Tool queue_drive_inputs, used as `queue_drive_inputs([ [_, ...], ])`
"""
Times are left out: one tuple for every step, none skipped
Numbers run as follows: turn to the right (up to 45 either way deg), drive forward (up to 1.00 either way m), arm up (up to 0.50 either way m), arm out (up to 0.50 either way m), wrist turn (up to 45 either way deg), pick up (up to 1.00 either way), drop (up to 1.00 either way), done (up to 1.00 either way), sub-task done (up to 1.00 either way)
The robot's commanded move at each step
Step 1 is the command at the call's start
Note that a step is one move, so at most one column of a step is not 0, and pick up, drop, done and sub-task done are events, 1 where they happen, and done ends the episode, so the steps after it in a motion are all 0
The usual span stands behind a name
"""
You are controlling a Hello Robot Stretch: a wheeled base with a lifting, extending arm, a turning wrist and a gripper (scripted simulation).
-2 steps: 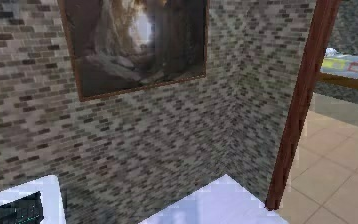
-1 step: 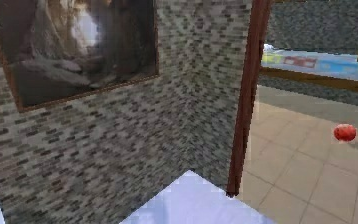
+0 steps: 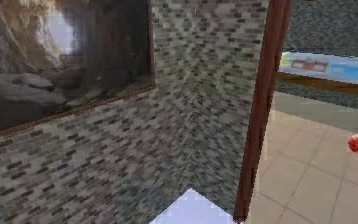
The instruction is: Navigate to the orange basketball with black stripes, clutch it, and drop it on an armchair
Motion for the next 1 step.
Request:
queue_drive_inputs([
  [42.0,0.0,0.0,0.0,0.0,0.0,0.0,0.0,0.0],
])
